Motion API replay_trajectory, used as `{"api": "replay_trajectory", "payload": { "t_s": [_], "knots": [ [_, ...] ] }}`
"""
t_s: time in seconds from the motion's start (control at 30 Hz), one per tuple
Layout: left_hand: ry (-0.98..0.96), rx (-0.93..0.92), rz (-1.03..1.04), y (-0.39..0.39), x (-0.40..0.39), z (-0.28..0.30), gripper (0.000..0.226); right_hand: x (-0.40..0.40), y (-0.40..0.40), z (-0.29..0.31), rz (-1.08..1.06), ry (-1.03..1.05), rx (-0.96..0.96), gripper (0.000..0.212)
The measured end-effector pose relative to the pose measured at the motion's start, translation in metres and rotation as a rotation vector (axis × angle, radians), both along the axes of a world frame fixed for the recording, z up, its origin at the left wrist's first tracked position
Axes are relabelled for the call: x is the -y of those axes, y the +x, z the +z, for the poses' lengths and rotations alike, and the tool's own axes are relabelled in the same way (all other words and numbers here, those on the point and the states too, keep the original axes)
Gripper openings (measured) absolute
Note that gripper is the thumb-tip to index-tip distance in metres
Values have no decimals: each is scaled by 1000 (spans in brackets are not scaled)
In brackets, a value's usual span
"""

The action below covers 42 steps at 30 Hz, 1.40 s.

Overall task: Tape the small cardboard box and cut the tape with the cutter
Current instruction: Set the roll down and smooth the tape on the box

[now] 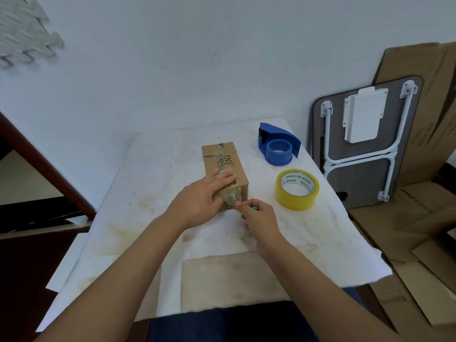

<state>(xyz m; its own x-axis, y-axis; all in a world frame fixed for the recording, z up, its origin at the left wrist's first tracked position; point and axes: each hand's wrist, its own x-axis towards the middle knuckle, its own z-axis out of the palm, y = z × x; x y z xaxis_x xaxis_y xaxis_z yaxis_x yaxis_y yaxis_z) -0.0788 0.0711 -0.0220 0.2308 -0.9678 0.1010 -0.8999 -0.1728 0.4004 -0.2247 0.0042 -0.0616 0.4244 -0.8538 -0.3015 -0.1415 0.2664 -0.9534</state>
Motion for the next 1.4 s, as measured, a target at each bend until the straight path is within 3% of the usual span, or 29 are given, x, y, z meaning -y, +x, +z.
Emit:
{"api": "replay_trajectory", "payload": {
  "t_s": [0.3,0.47,0.7,1.07,1.27,1.4],
  "knots": [
    [-19,-17,3,-2,0,0,64,-1,0,-5,-73,60,128,4],
    [-32,-30,5,-3,-1,-1,64,1,-2,-3,-91,173,273,6],
    [-35,-36,10,-4,-1,-1,64,5,2,0,-116,274,299,5],
    [-24,-44,11,-4,-2,-1,70,7,9,-4,-147,122,143,4],
    [-26,-33,22,-5,-1,-3,74,9,7,-4,-95,40,35,26],
    [-32,-34,18,-5,-1,-3,74,10,11,-5,-113,55,19,22]
  ]
}}
